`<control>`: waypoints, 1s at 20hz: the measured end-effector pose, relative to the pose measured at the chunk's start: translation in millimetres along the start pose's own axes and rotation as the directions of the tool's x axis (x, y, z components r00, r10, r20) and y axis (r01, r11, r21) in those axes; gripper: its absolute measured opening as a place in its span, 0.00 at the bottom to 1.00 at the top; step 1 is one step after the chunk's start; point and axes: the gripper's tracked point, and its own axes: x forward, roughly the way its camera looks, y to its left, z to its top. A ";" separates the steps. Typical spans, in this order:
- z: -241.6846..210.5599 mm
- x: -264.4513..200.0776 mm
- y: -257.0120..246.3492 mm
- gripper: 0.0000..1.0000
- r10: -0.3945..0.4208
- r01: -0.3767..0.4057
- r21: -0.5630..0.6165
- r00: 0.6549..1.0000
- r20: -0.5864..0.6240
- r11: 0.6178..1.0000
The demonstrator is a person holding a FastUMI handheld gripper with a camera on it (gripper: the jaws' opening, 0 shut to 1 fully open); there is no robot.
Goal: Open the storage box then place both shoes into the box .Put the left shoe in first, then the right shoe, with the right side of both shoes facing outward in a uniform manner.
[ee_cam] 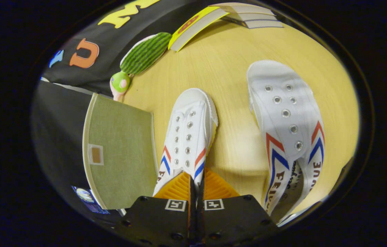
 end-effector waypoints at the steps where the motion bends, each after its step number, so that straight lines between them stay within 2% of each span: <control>1: 0.9 -2.9 4.0 0.06 0.011 -0.011 0.007 1.000 0.009 1.000; 4: 0.6 -21.4 21.4 0.06 0.046 -0.046 0.012 0.998 0.034 0.999; 7: 1.4 -60.9 45.1 0.06 0.057 -0.055 -0.029 0.996 0.072 0.998; 14: -15.3 -142.3 149.0 0.06 0.102 -0.082 -0.159 0.987 0.124 0.984; 16: -17.9 -146.5 177.8 0.06 0.112 -0.089 -0.175 0.986 0.126 0.980; 20: -24.9 -122.7 227.0 0.06 0.113 -0.091 -0.191 0.988 0.108 0.977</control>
